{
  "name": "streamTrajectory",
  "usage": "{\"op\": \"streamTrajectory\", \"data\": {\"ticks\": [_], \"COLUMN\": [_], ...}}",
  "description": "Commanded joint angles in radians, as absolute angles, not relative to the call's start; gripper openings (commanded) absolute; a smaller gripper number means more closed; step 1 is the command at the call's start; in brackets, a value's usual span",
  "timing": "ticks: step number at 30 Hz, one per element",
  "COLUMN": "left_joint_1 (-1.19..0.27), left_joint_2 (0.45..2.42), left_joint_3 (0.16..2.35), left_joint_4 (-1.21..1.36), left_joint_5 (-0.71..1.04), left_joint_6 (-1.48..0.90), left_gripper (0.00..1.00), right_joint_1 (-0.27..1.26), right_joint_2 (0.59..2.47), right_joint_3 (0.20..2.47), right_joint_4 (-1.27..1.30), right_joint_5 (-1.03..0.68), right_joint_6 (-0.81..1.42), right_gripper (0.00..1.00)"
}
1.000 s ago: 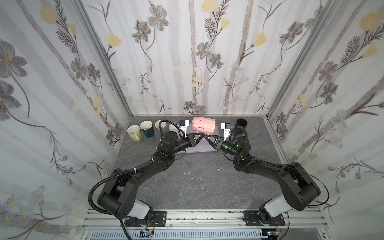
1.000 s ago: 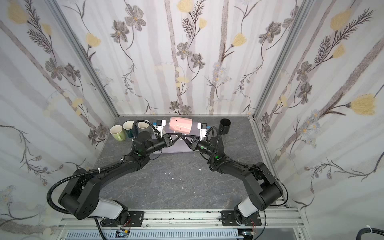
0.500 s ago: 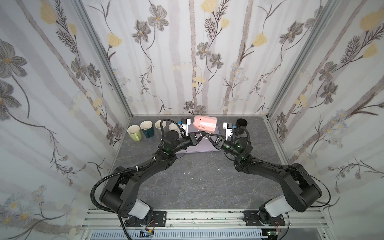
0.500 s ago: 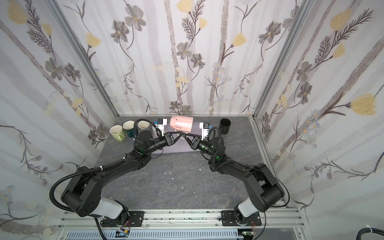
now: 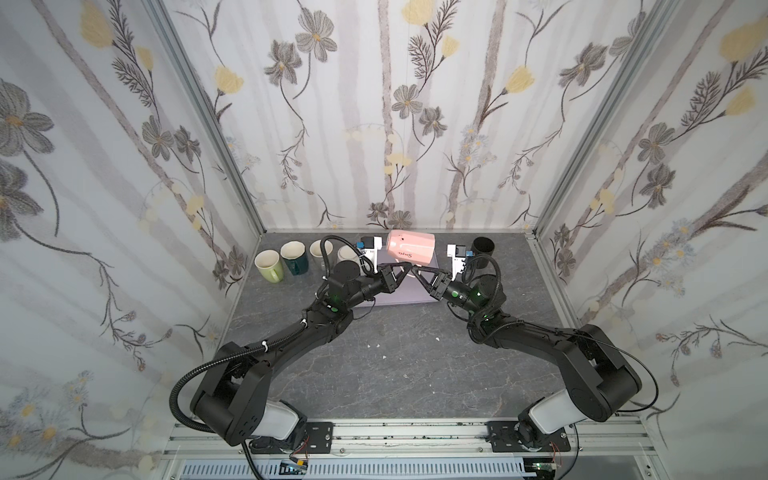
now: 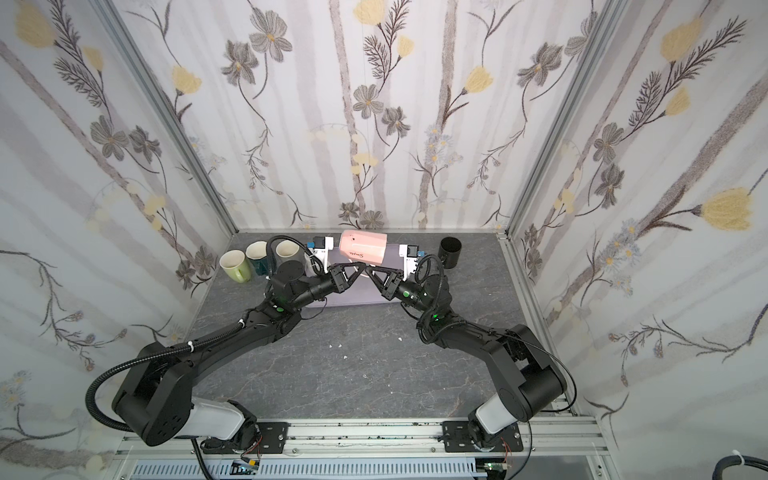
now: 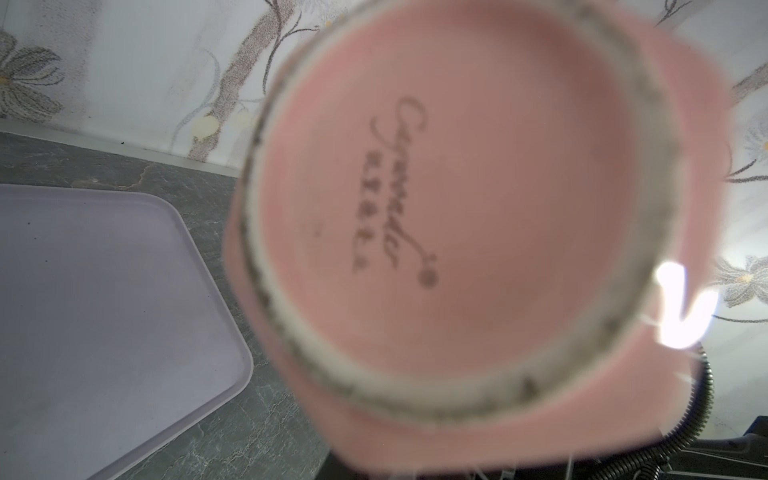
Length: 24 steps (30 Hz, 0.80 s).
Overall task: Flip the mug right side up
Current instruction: 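Open the left gripper to release the pink mug to the right gripper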
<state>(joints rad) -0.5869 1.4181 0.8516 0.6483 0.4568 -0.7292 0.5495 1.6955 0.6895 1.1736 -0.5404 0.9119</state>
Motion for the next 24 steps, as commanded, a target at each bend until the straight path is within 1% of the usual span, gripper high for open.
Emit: {"op": "streamTrajectory", "data": {"ticks": [1, 4, 5, 6, 8, 10, 11, 12, 15, 20, 24], "left_joint_1": [-0.611, -0.612, -0.613, -0.615, -0.616, -0.618, -0.617, -0.618, -0.62, -0.621, -0.62], "left_joint_2": [1.405, 1.399, 1.395, 1.393, 1.376, 1.359, 1.348, 1.339, 1.323, 1.313, 1.313], "left_joint_3": [0.862, 0.859, 0.859, 0.857, 0.851, 0.842, 0.835, 0.831, 0.826, 0.821, 0.818], "left_joint_4": [0.663, 0.672, 0.673, 0.673, 0.666, 0.66, 0.655, 0.648, 0.629, 0.634, 0.634], "left_joint_5": [0.599, 0.597, 0.597, 0.594, 0.586, 0.568, 0.553, 0.542, 0.524, 0.506, 0.496], "left_joint_6": [-0.668, -0.666, -0.664, -0.663, -0.653, -0.639, -0.633, -0.627, -0.606, -0.605, -0.603], "left_gripper": [0.05, 0.17, 0.23, 0.3, 0.47, 0.6, 0.64, 0.67, 0.69, 0.8, 0.85], "right_joint_1": [0.563, 0.569, 0.572, 0.572, 0.575, 0.575, 0.574, 0.574, 0.574, 0.573, 0.573], "right_joint_2": [1.694, 1.717, 1.728, 1.735, 1.754, 1.765, 1.765, 1.763, 1.743, 1.691, 1.673], "right_joint_3": [0.663, 0.651, 0.651, 0.652, 0.646, 0.643, 0.641, 0.641, 0.643, 0.646, 0.652], "right_joint_4": [1.339, 1.476, 1.514, 1.54, 1.587, 1.609, 1.607, 1.597, 1.521, 1.39, 1.347], "right_joint_5": [-0.558, -0.561, -0.567, -0.568, -0.569, -0.569, -0.565, -0.56, -0.542, -0.501, -0.489], "right_joint_6": [0.968, 1.018, 1.032, 1.045, 1.067, 1.075, 1.074, 1.07, 1.03, 0.953, 0.928], "right_gripper": [0.0, 0.0, 0.0, 0.0, 0.0, 0.0, 0.0, 0.0, 0.0, 0.0, 0.0]}}
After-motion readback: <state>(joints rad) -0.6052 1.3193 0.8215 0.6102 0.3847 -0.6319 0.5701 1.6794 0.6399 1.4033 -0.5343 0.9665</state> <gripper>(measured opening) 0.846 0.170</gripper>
